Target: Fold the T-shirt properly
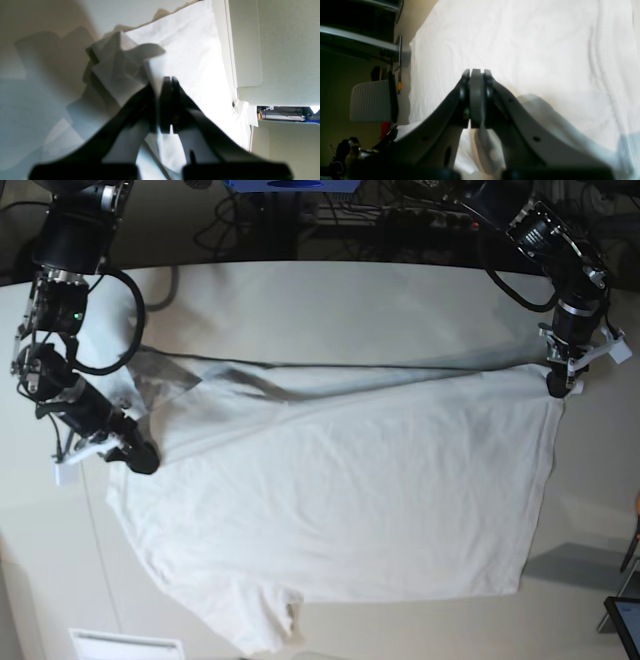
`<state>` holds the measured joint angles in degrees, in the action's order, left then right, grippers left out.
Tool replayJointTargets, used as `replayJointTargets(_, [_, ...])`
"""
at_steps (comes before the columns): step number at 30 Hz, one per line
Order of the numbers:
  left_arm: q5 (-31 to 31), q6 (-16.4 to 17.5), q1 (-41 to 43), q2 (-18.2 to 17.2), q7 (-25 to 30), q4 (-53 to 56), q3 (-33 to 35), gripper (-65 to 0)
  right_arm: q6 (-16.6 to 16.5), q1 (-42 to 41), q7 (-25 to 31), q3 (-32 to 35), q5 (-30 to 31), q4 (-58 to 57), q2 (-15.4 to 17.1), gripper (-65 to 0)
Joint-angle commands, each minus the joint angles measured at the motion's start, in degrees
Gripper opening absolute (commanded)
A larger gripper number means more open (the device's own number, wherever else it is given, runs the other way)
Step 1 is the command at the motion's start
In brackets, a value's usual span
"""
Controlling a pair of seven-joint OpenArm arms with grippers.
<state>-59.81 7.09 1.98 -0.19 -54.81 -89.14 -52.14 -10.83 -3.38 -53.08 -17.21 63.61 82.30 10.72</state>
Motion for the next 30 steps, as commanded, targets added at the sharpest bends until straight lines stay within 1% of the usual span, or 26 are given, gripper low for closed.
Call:
replayJointTargets(1, [-0.98,0.42,-1.23,-1.0,1.14,-0.22,-0.21,-65.0,-0.55,-1.33,0.99,-0.15,0.87,0.99,0.66,-64.7])
replayJointTargets(9, [-0.98,0.42,-3.69,-1.09,1.14,5.32,-0.21,-65.0,-0.55,-3.0,0.99,-0.15,1.04,-4.02,0.66,-64.7])
replayJointTargets(13, [-0.8,0.42,-4.4,-1.09,1.14,6.11,-0.21,-65.0,-0.55,-3.26,0.99,-0.15,0.87,-4.54,0.66,-64.7])
replayJointTargets(17, [5.0,0.42,-5.1,-0.74,1.22,5.67,-0.21,-65.0,-0.55,-4.49,0.9,-0.06,0.96,-4.63,0.66,-64.7])
replayJointTargets(19, [6.67,0.42,-5.19,-0.56,1.22,5.67,-0.21,-65.0,-0.47,-4.75,0.82,-0.06,1.04,-4.63,0.66,-64.7])
replayJointTargets(23, [6.49,0.42,-5.19,-0.56,1.22,5.85,-0.21,-65.0,-0.2,-5.63,0.99,-0.06,0.87,-5.16,-0.3,-64.0])
replayJointTargets(30, [6.49,0.42,-5.63,-0.56,1.22,5.5,-0.39,-65.0,-0.2,-8.18,0.99,-0.06,0.87,-10.17,-0.65,-64.0])
